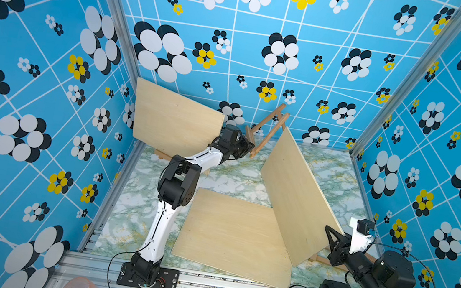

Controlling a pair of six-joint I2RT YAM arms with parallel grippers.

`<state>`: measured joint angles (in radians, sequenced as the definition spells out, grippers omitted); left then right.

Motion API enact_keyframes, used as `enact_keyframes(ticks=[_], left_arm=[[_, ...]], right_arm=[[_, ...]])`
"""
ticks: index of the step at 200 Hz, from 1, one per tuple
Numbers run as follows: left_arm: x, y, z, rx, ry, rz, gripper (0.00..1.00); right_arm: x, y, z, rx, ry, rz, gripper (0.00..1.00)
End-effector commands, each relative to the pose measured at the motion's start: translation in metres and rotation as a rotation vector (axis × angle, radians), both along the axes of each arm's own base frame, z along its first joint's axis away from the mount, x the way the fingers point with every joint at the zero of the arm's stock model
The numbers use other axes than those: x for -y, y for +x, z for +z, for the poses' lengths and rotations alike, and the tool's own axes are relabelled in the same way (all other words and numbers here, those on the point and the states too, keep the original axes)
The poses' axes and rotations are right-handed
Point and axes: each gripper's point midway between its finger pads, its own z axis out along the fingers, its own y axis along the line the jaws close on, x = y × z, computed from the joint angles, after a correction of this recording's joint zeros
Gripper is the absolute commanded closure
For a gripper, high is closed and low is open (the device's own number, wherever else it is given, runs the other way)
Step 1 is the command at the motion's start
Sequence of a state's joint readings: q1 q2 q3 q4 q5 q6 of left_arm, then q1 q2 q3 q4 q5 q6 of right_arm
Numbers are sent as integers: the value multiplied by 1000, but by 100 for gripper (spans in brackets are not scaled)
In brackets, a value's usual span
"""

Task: Assemble the easel
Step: Place the easel at the center of the board.

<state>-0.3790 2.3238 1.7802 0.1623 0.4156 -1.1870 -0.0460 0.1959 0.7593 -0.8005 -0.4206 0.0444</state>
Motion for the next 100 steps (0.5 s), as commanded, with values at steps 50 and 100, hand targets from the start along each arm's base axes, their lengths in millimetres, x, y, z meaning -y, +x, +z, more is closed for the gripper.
enact_keyframes(ticks=[50, 100], left_arm=[[-36, -9, -20, 59, 36, 39, 100], [-60, -31, -36, 77, 92, 91, 100]], right_arm=[[-15, 1, 22, 90, 50, 86, 100], [-18, 4, 19, 91, 68, 100, 100]])
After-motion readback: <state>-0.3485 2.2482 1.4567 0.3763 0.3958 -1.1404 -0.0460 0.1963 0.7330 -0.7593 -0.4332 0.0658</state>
